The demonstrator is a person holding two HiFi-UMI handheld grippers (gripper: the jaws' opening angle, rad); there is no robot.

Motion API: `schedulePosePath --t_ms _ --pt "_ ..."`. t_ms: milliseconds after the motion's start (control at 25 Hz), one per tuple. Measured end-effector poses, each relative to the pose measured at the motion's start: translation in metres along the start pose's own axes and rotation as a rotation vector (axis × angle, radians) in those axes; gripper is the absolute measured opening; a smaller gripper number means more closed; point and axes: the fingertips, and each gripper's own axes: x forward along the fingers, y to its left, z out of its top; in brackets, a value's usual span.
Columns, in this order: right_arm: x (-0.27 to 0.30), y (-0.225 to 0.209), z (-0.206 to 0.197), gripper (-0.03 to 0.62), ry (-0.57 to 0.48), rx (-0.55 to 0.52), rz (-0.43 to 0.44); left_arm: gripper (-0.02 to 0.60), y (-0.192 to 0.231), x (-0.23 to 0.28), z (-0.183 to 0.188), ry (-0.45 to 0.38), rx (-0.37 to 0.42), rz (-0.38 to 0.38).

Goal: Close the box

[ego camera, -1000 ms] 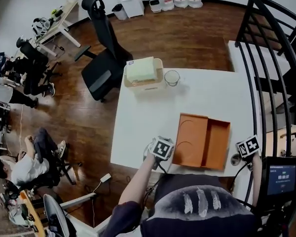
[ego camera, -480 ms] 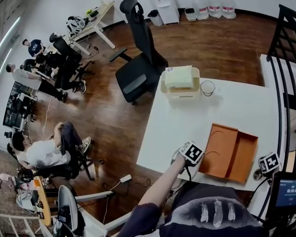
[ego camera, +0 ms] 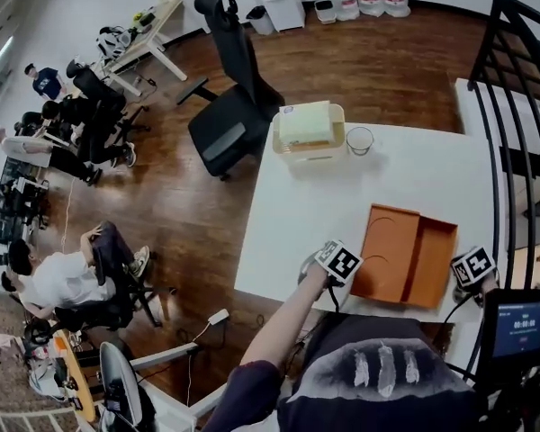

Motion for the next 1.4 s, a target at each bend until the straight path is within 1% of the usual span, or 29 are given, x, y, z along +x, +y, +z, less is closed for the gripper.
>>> schedulePosePath --t_ms 40,80,120,160,240,280,320,480,640,1040,1240,1400 --pt "0.001 0.001 0.002 0.005 -0.004 0.002 0.001 0.015 0.011 -0.006 0.001 0.000 0.019 0.046" --pt "0.000 0.003 0.004 0.005 -0.008 0.002 -0.001 0.015 0.015 -0.008 0.000 0.004 0.028 0.062" --pt "-0.003 0.006 0.009 0.005 -0.013 -0.003 -0.006 0.015 0.014 -0.009 -0.003 0.009 0.027 0.053" --pt "-0.006 0.008 0.015 0.005 -0.016 -0.016 -0.012 0.015 0.009 -0.008 -0.004 0.011 0.016 0.027" --pt "-0.013 0.007 0.024 0.005 -0.009 -0.055 -0.032 0.015 -0.008 -0.003 -0.005 0.011 -0.021 -0.057" --pt "-0.016 0.005 0.025 0.005 -0.002 -0.070 -0.045 0.015 -0.014 -0.002 -0.003 0.008 -0.029 -0.075" --pt "-0.018 0.004 0.024 0.005 0.004 -0.079 -0.057 0.015 -0.015 -0.003 -0.001 0.005 -0.026 -0.074" --pt "-0.019 0.003 0.023 0.005 -0.001 -0.079 -0.084 0.015 -0.024 0.005 -0.003 0.015 -0.025 -0.118" --pt "-0.022 0.002 0.027 0.005 -0.016 -0.093 -0.092 0.015 -0.025 0.005 -0.003 0.023 -0.011 -0.111" --pt "-0.023 0.007 0.037 0.005 -0.013 -0.135 -0.116 0.015 -0.026 0.009 -0.003 0.030 0.014 -0.109" --pt "-0.023 0.011 0.049 0.005 -0.024 -0.192 -0.127 0.015 -0.022 0.008 -0.006 0.028 0.006 -0.095" --pt "-0.025 0.017 0.050 0.005 -0.029 -0.197 -0.108 0.015 -0.024 0.009 -0.004 0.023 0.010 -0.086"
